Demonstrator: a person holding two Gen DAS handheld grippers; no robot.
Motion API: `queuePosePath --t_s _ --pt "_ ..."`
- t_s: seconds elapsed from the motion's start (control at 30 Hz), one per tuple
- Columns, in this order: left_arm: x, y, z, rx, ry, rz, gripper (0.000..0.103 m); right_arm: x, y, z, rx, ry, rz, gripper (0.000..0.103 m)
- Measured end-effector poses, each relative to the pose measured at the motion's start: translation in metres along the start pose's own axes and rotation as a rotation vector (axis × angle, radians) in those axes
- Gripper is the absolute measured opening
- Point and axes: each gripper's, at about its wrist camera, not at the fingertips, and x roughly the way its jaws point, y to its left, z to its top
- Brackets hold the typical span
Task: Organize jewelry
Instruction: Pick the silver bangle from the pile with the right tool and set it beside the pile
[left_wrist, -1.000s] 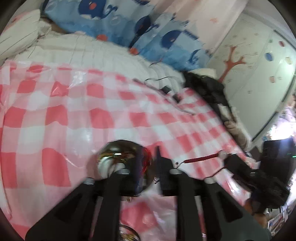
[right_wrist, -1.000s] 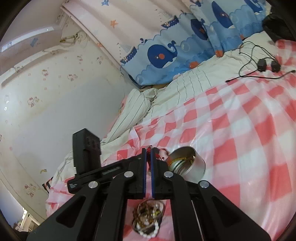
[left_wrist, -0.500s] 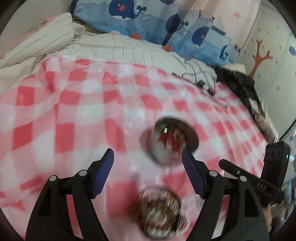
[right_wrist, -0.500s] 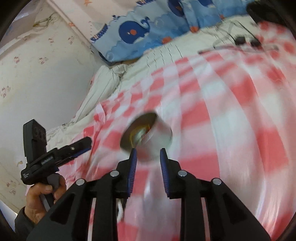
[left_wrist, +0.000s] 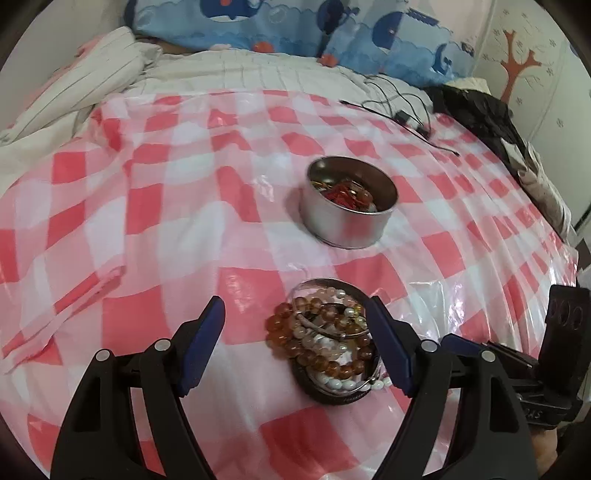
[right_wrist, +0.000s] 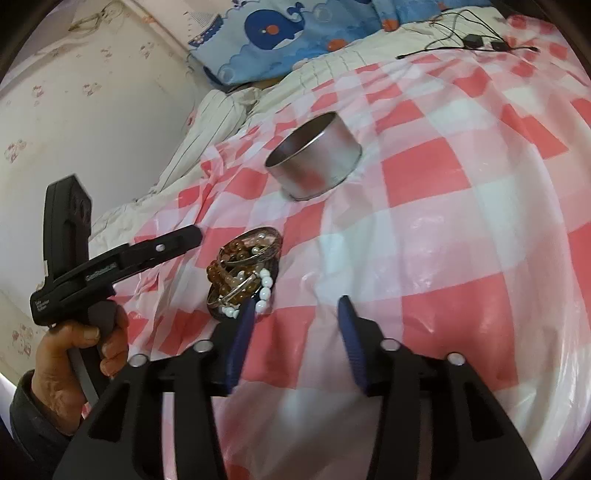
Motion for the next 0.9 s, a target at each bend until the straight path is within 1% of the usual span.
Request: queuePosePath --t_s 0.1,0.2,0.3,0.37,0.47,0.53,0.6,0.67,0.7,0.73,0.83,0.9 --pt "0.004 -0.008 0.001 0.043 0.011 0.002 0.074 0.002 -0.003 0.002 0.013 0.001 0.010 0.050" --pt "0.002 0.002 0.003 -0.015 0.008 -0.014 0.074 0.001 -0.004 0.002 0.018 -0.001 0.018 0.050" --pt "-0.007 0.017 0.005 -0.056 -0.007 -0.001 0.075 0.000 -0.002 0.003 0.014 -0.015 0.025 0.050" --pt "-0.014 0.026 0.005 -0.074 -0.027 0.016 0.077 -0.001 0.004 0.006 -0.013 -0.026 0.022 0.050" --pt "-0.022 0.042 0.005 -0.108 -0.047 0.039 0.080 0.008 0.026 0.024 -0.126 -0.041 -0.057 0.050" --pt "-0.024 0.051 0.005 -0.125 -0.049 0.041 0.080 0.018 0.034 0.035 -0.161 -0.034 -0.077 0.050" --pt "-0.025 0.055 0.005 -0.131 -0.050 0.043 0.080 0.036 0.042 0.046 -0.216 0.005 -0.128 0.050" --pt "-0.026 0.056 0.007 -0.127 -0.055 0.041 0.080 0.059 0.047 0.053 -0.276 0.075 -0.182 0.050" --pt "-0.027 0.056 0.007 -0.124 -0.059 0.041 0.081 0.069 0.049 0.055 -0.310 0.115 -0.223 0.050" --pt "-0.027 0.056 0.008 -0.123 -0.060 0.042 0.082 0.073 0.050 0.056 -0.330 0.130 -0.244 0.050" --pt "-0.027 0.055 0.010 -0.114 -0.063 0.045 0.082 0.075 0.048 0.056 -0.412 0.152 -0.370 0.050" --pt "-0.026 0.052 0.010 -0.101 -0.059 0.048 0.082 0.067 0.038 0.049 -0.423 0.160 -0.399 0.051"
